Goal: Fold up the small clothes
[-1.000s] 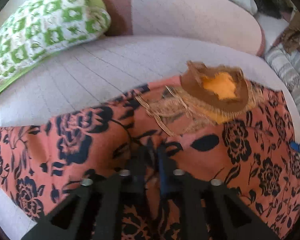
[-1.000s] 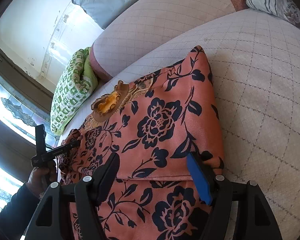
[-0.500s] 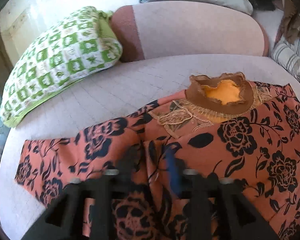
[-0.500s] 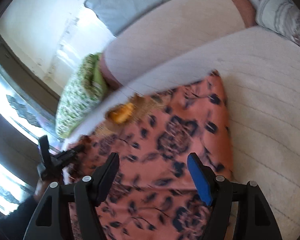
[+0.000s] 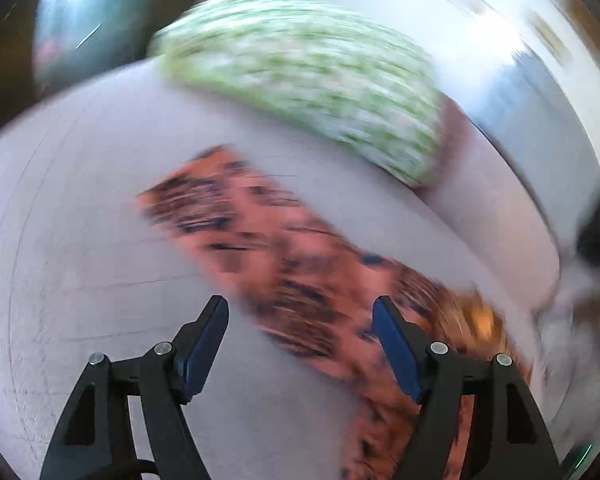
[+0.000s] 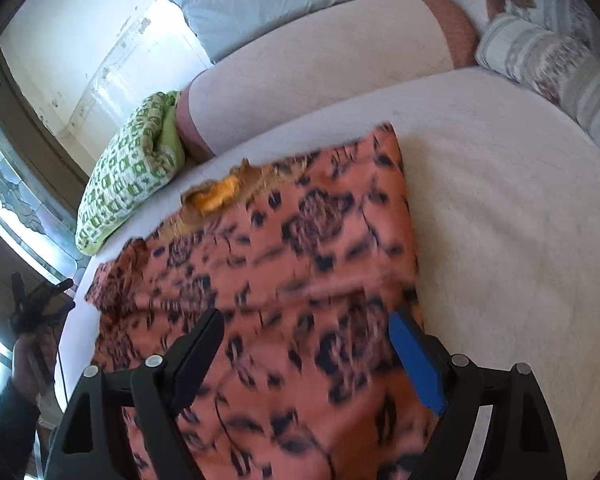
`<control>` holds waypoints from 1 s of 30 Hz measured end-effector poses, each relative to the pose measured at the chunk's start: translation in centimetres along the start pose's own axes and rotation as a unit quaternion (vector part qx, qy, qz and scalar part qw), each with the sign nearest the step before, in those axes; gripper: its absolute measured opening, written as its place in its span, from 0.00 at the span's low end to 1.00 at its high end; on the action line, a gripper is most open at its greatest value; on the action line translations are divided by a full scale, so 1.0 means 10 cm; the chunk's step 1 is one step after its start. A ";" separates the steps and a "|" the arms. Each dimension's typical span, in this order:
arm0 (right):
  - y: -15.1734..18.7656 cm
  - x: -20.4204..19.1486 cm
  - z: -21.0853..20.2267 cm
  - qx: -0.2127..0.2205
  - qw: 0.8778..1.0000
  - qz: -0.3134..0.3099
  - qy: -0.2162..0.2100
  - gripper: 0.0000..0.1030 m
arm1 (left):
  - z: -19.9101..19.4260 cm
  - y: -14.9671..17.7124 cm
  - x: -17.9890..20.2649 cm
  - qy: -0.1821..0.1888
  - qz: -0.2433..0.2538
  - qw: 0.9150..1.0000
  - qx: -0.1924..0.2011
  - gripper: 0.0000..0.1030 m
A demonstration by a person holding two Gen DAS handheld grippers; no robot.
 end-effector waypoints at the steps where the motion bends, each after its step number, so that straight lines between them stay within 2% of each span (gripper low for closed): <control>1: 0.04 0.01 0.00 -0.003 1.000 0.002 -0.001 0.84 | 0.06 -0.05 -0.12 0.002 -0.021 1.000 -0.004 0.72; 5: 0.06 -0.03 -0.01 0.006 1.000 -0.011 -0.003 0.84 | 0.27 -0.25 -0.29 -0.003 -0.053 0.999 -0.011 0.72; 10: 0.05 0.05 0.05 0.007 1.000 0.005 -0.002 0.84 | 0.42 -0.44 -0.40 -0.007 -0.098 0.995 -0.011 0.72; 12: 0.05 0.09 0.07 0.006 1.000 0.011 -0.003 0.84 | 0.45 -0.51 -0.43 -0.022 -0.102 0.995 -0.006 0.65; 13: 0.04 0.11 0.07 0.007 1.000 0.012 -0.002 0.84 | 0.46 -0.52 -0.45 -0.039 -0.102 0.994 -0.005 0.47; 14: 0.03 0.10 0.08 0.007 1.000 0.013 -0.003 0.84 | 0.48 -0.54 -0.51 -0.072 -0.109 0.991 -0.010 0.17; 15: 0.03 0.11 0.10 0.006 1.000 0.013 -0.004 0.84 | 0.51 -0.55 -0.57 -0.088 -0.121 0.989 -0.016 0.06; 17: 0.02 0.10 0.13 0.003 1.000 0.013 -0.005 0.84 | 0.52 -0.60 -0.62 -0.083 -0.136 0.987 -0.022 0.04; 19: 0.02 0.10 0.15 0.002 1.000 0.012 -0.005 0.84 | 0.50 -0.64 -0.55 -0.108 -0.119 0.987 -0.021 0.03; 22: 0.01 0.09 0.11 0.010 1.000 0.015 -0.009 0.84 | 0.22 -0.69 -0.05 -0.143 -0.029 0.988 0.045 0.02; 25: 0.00 0.11 0.07 0.017 0.999 0.022 -0.016 0.84 | -0.23 -0.54 1.00 -0.120 0.114 0.978 0.125 0.02; 27: 0.00 0.12 0.06 0.020 0.999 0.026 -0.021 0.84 | -0.47 -0.26 1.86 -0.077 0.213 0.961 0.161 0.02; 28: 0.00 0.11 0.05 0.022 0.999 0.025 -0.022 0.84 | -0.53 -0.09 2.21 -0.059 0.256 0.949 0.173 0.02; 29: 0.00 0.11 0.04 0.024 0.999 0.024 -0.023 0.84 | -0.58 0.15 2.64 -0.031 0.306 0.934 0.179 0.02; 30: -0.01 0.10 0.02 0.027 0.999 0.023 -0.025 0.84 | -0.56 0.34 2.93 -0.010 0.338 0.924 0.176 0.02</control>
Point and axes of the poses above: each gripper's, at about its wrist camera, not at the fingertips, and z roughly the way its jaws point, x to its right, y to its underside, the point moved 7 cm from there along z, roughly the way its jaws point, and after that the axes turned 13 degrees about -x, right-handed, at the moved point
